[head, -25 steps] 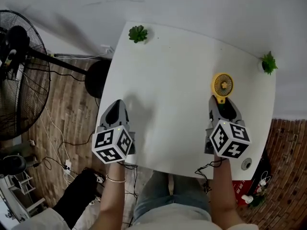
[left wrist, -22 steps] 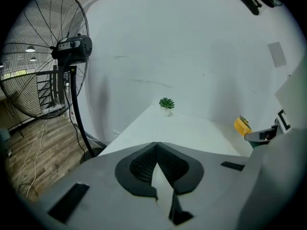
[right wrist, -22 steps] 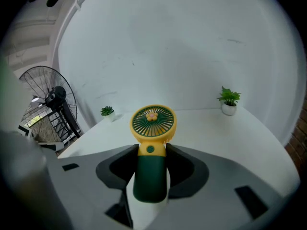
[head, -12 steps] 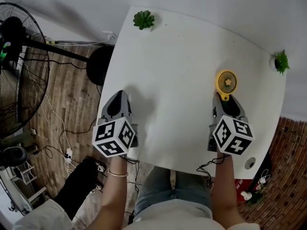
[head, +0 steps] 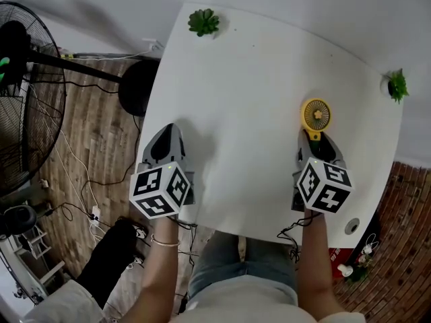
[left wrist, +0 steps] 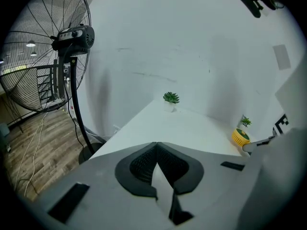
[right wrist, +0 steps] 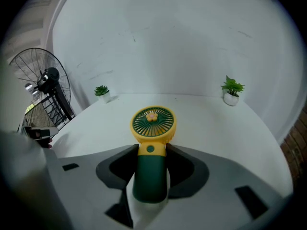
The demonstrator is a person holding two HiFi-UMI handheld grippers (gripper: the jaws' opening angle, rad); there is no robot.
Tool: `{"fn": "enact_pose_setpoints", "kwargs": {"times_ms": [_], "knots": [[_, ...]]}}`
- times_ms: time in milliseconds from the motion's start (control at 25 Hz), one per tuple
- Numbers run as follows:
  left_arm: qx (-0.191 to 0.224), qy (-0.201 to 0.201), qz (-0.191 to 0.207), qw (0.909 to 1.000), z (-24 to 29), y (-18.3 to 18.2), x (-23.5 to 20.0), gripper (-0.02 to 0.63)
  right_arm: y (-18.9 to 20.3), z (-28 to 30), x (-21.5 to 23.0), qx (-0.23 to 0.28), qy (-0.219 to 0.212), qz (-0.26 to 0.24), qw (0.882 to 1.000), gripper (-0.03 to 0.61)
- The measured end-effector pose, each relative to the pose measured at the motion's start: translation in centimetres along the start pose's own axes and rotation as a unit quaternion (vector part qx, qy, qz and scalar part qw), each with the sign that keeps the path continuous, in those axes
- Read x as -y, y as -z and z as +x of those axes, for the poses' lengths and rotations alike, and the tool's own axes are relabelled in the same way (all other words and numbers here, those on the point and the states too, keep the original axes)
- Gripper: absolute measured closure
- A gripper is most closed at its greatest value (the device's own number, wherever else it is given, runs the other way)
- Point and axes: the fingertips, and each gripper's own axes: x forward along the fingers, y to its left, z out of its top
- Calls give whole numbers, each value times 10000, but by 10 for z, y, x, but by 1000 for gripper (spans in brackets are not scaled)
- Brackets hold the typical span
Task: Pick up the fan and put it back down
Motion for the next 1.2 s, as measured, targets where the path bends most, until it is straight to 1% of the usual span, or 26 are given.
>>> {"fn": "enact_pose_setpoints", "kwargs": {"times_ms": [320,640,800,960,1200], "knots": [[-12,16,-26,10000,1,-1,-7,602,7,5,-3,-190,120,15,9997,399],[2,-19,-73,10000,1,-2,-14,601,10,8,-4,-294,148,75,9994,399],[7,-27,-107,9999,0,0,-14,602,15,10,-4,-400,147,29,9991,397],[12,-27,-120,9999,-1,1,-12,603,16,10,-3,-396,104,25,9992,394],[21,-35,-135,9999,-3,2,-10,602,16,10,-6,-371,-9,32,9993,373]]}}
